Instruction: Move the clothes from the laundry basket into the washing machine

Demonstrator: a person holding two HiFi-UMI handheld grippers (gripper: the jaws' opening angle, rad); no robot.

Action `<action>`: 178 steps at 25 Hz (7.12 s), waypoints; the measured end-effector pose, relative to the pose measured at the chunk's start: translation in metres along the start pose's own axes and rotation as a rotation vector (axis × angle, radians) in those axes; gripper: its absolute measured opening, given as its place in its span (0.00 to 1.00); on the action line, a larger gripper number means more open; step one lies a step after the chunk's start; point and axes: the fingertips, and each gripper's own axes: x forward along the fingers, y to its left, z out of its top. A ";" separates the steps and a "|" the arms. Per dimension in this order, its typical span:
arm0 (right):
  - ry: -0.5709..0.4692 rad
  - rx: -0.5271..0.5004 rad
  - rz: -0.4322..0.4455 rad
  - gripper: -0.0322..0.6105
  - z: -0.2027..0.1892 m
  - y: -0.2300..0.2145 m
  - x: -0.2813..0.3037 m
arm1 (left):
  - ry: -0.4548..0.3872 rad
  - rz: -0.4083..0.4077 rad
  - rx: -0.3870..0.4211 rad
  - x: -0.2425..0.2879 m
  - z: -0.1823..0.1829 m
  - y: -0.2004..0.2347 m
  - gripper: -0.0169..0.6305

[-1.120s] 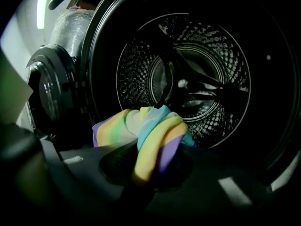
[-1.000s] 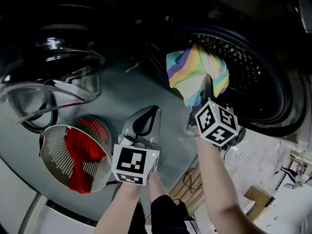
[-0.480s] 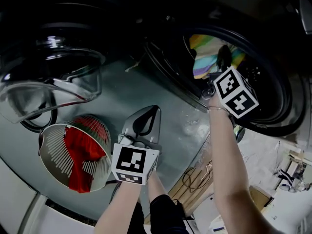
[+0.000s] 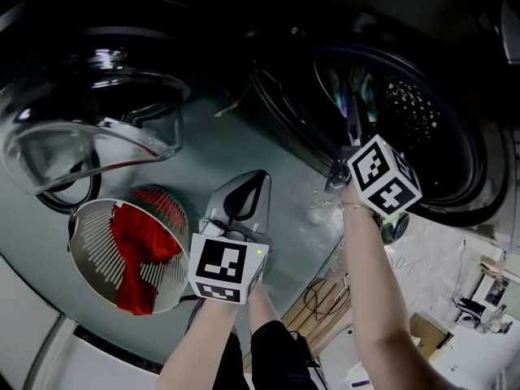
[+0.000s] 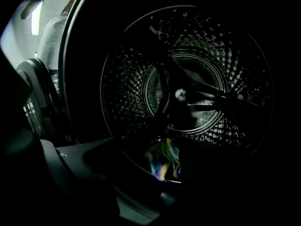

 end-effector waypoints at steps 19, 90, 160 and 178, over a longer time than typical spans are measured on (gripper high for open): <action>0.424 -0.216 1.071 0.10 -0.131 0.323 -0.245 | -0.040 0.548 -0.254 -0.243 -0.032 0.130 0.08; 0.492 -0.343 1.142 0.57 -0.108 0.328 -0.296 | -0.262 -0.030 -0.204 -0.274 0.132 -0.007 0.11; 0.138 -0.040 0.703 0.32 0.031 0.063 -0.204 | 0.067 -0.413 0.115 -0.006 0.142 -0.127 0.11; 0.213 -0.022 0.572 0.66 -0.001 0.034 -0.217 | 0.132 -0.378 0.114 0.009 0.122 -0.125 0.11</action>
